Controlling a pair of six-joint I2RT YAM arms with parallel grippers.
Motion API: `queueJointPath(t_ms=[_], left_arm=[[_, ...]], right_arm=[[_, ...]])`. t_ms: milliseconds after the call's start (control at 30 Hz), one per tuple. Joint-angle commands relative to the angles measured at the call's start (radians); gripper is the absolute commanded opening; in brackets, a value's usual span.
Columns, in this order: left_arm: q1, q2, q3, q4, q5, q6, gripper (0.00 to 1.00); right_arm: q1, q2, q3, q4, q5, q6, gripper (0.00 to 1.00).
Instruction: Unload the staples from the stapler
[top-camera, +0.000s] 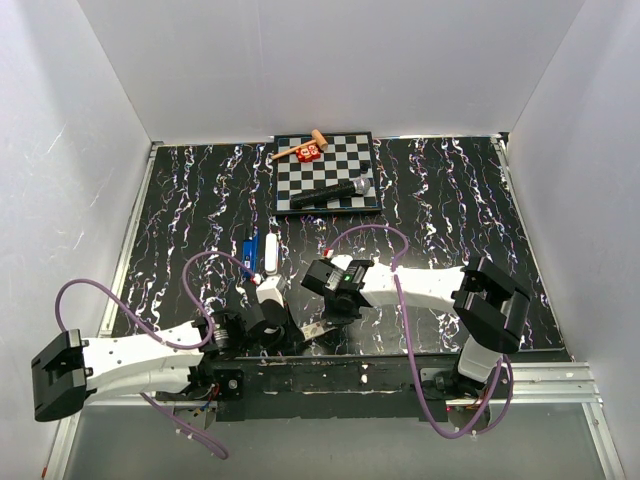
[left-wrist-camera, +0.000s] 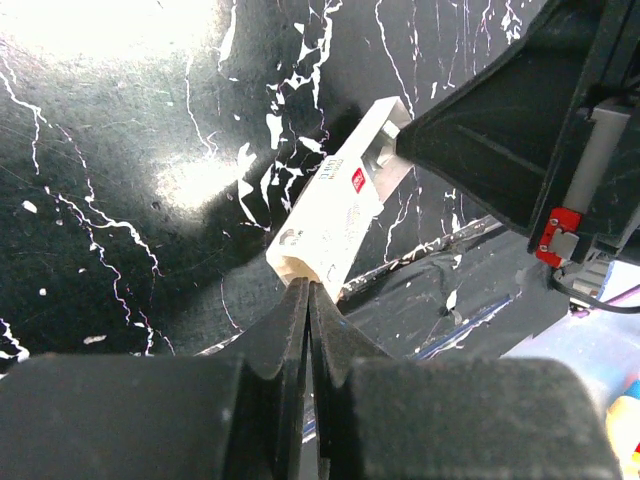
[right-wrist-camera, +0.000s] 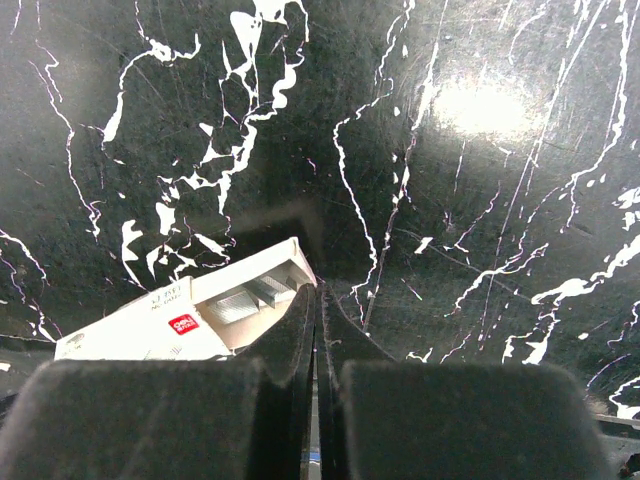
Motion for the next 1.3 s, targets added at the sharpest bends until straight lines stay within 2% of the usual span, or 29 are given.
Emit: queueJointPath(t_ms=[0, 333, 600, 867, 967, 1267], left_arm=[[-0.007, 0.002, -0.012, -0.011, -0.039, -0.027, 0.00], [-0.014, 0.042, -0.022, 0.025, -0.031, -0.030, 0.00], [-0.014, 0.053, 0.001, 0.014, -0.061, 0.005, 0.00], [-0.013, 0.060, 0.008, -0.011, -0.071, 0.024, 0.22], [-0.013, 0.068, 0.004, -0.029, -0.072, 0.020, 0.35], [-0.013, 0.077, 0.041, -0.126, -0.117, 0.008, 0.36]], right_arm=[[-0.001, -0.018, 0.001, -0.010, 0.017, 0.030, 0.01], [-0.007, -0.035, -0.002, 0.013, 0.008, 0.025, 0.01], [-0.005, 0.013, 0.022, 0.036, -0.060, -0.054, 0.01], [-0.007, 0.030, 0.047, 0.013, -0.051, -0.134, 0.02], [-0.007, 0.010, 0.041, 0.010, -0.034, -0.143, 0.08], [-0.007, -0.061, 0.038, -0.003, -0.019, -0.163, 0.24]])
